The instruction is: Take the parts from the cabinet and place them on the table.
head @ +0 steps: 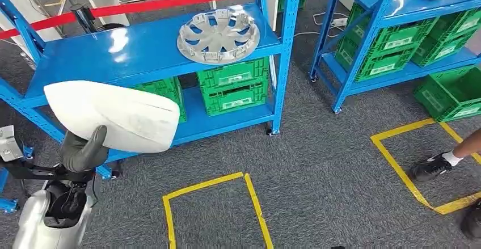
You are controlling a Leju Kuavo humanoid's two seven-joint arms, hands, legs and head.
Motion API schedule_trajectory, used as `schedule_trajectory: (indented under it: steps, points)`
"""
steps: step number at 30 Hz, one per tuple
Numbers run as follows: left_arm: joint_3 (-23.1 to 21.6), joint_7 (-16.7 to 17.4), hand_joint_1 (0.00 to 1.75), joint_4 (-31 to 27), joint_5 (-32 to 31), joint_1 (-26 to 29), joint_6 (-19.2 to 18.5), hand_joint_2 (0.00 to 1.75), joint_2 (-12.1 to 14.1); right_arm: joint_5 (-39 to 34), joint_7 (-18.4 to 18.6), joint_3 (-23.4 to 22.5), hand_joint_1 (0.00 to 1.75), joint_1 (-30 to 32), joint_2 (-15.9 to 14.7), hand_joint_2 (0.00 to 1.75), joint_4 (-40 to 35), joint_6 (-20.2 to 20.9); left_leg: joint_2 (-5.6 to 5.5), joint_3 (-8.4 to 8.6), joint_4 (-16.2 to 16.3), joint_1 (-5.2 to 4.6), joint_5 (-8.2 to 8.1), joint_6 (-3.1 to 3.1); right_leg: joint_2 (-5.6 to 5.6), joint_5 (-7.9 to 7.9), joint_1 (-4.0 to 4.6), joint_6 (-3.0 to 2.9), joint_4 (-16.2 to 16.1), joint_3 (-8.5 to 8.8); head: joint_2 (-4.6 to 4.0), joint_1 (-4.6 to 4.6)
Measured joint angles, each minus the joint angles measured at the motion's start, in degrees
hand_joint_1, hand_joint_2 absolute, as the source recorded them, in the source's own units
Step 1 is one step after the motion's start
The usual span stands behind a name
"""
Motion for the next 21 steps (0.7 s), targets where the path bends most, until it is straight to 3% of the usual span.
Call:
schedule_trajectory:
  steps: [1,2,3,4,5,7,8,9,10,12,13,14,15,16,17,18,19,20,21]
  points:
    - [0.0,0.0,1.75,0.0,0.0,0.0,0.0,1.75,-0.1,0.0,0.0,0.0,0.00,0.0,0.0,0.00,0.0,0.0,0.00,2.49,-2.6,-0.01,2.29,0.20,-0.02,0.65,0.00,0.15,0.0,-0.90,0.00,0.00]
    - [0.0,0.0,1.75,0.0,0.0,-0.1,0.0,1.75,-0.2,0.0,0.0,0.0,0.00,0.0,0.0,0.00,0.0,-0.1,-0.01,6.05,-7.1,-0.05,3.58,0.57,-0.01,1.33,0.00,0.31,0.1,-1.63,0.00,0.00]
    - [0.0,0.0,1.75,0.0,0.0,-0.2,-0.1,1.75,-0.3,-0.1,0.0,0.0,0.00,-0.1,0.1,0.00,0.0,-0.1,-0.04,10.06,-12.2,-0.14,3.01,1.01,-0.01,1.93,0.00,0.50,0.1,-1.97,0.00,0.00]
    - [0.0,0.0,1.75,-0.1,0.0,-0.5,-0.2,1.75,-0.4,-0.1,0.2,0.0,0.00,0.0,0.1,0.00,0.0,-0.1,-0.06,13.92,-18.0,-0.54,0.55,1.39,0.05,2.40,0.23,0.94,0.1,-2.34,0.00,0.00]
    - [0.0,0.0,1.75,0.0,0.0,-0.7,-0.3,1.75,-0.5,-0.2,0.2,0.0,0.00,0.0,0.1,0.00,0.0,-0.2,-0.07,13.99,-18.8,-0.62,0.14,1.57,-0.04,3.13,0.15,1.25,-0.1,-2.29,0.00,0.11]
    - [0.0,0.3,1.75,0.2,-0.1,-1.1,-0.4,1.75,-0.6,-0.5,0.2,-0.1,0.00,0.0,0.1,0.00,0.0,-0.2,-0.10,12.95,-18.7,-0.99,0.90,2.35,-0.07,4.47,-0.15,2.04,-0.7,-2.29,0.00,-0.20]
    - [0.0,0.4,1.75,0.4,-0.1,-1.4,-0.4,1.75,-0.7,-0.7,0.1,-0.2,0.00,0.2,0.1,0.00,0.0,-0.3,-0.02,12.53,-19.1,-0.73,1.78,2.94,-0.02,5.05,0.18,2.59,-1.0,-2.52,0.00,-0.15]
    - [0.0,0.4,1.75,0.8,-0.1,-1.9,-0.5,1.75,-1.0,-0.8,0.0,-0.2,0.00,0.2,0.1,0.00,0.0,-0.4,0.40,11.82,-19.3,-0.44,2.64,3.45,0.25,3.40,-0.20,2.68,-0.2,-3.01,0.02,-0.24]
    - [0.0,0.5,1.75,1.1,-0.1,-2.4,-0.5,1.75,-1.3,-1.1,0.0,-0.2,0.00,0.2,0.2,0.00,0.0,-0.4,0.33,10.82,-19.2,-0.42,3.45,4.11,0.26,-0.61,-0.08,2.72,2.3,-3.96,0.00,0.02]
    - [0.0,0.6,1.75,1.9,0.0,-3.1,-0.7,1.75,-1.4,-1.3,-0.2,-0.3,0.00,0.2,0.3,0.00,0.0,-0.4,0.36,9.30,-19.1,-0.54,5.00,4.32,0.29,-7.48,-0.14,3.04,10.4,-5.81,0.00,0.07]
    - [0.0,0.7,1.75,2.5,0.0,-3.5,-0.9,1.75,-1.7,-1.4,-0.3,-0.4,0.00,0.1,0.3,0.00,0.0,-0.4,0.39,8.13,-18.9,-0.59,5.80,4.34,0.30,-8.84,-0.12,3.19,14.2,-6.45,0.00,0.13]
    - [-0.1,0.7,1.75,3.1,0.0,-3.9,-0.9,1.75,-2.1,-1.7,-0.4,-0.7,0.00,0.1,0.3,0.00,0.0,-0.3,0.39,6.85,-18.6,-0.60,6.55,4.28,0.31,-8.19,-0.12,3.27,16.7,-6.42,0.00,0.11]
    - [-0.1,0.7,1.75,3.6,0.0,-4.3,-0.9,1.75,-2.3,-1.8,-0.4,-0.9,0.00,0.1,0.3,0.00,0.0,-0.2,0.39,5.60,-18.2,-0.58,7.20,4.15,0.31,-6.22,-0.13,3.31,16.9,-5.45,0.00,0.13]
    - [-0.2,0.7,1.75,4.2,0.0,-4.9,-0.9,1.75,-2.6,-2.0,-0.4,-1.2,0.00,0.1,0.3,0.00,0.0,0.0,0.39,4.22,-17.6,-0.51,7.82,3.96,0.30,-3.84,-0.16,3.29,14.8,-3.18,0.00,0.15]
    - [-0.2,0.7,1.75,4.7,0.0,-5.4,-0.9,1.75,-2.7,-2.1,-0.4,-1.3,0.00,0.0,0.3,0.00,0.0,0.0,0.39,3.08,-17.1,-0.48,8.30,3.75,0.29,-2.54,-0.18,3.19,11.2,-0.16,0.00,0.11]
    - [-0.2,0.7,1.75,5.1,0.0,-6.1,-0.9,1.75,-2.8,-2.2,-0.4,-1.5,0.00,-0.2,0.3,0.00,0.0,0.0,0.40,2.06,-16.5,-0.45,8.81,3.46,0.29,-2.98,-0.20,3.06,6.2,3.78,0.02,0.15]
    - [-0.3,0.7,1.75,5.4,0.0,-6.6,-0.9,1.75,-2.9,-2.3,-0.3,-1.6,0.00,-0.4,0.3,0.00,0.0,0.0,0.41,1.22,-15.9,-0.71,9.14,3.04,0.33,-6.12,0.02,2.82,1.4,6.63,0.00,0.13]
    - [-0.4,0.7,1.75,5.7,0.1,-6.9,-0.9,1.75,-2.9,-2.3,-0.3,-1.7,0.00,-0.5,0.3,0.00,0.0,0.0,0.49,1.09,-15.7,-0.72,9.47,2.66,0.58,-6.60,0.26,2.20,0.6,6.89,0.00,-0.04]
    - [-0.5,0.7,1.75,6.2,0.1,-7.3,-1.0,1.75,-3.0,-2.4,-0.3,-1.7,0.00,-0.4,0.3,0.00,0.0,0.0,0.58,1.14,-15.8,-0.69,9.91,2.33,0.55,-6.47,0.22,1.97,0.2,6.36,0.02,0.15]
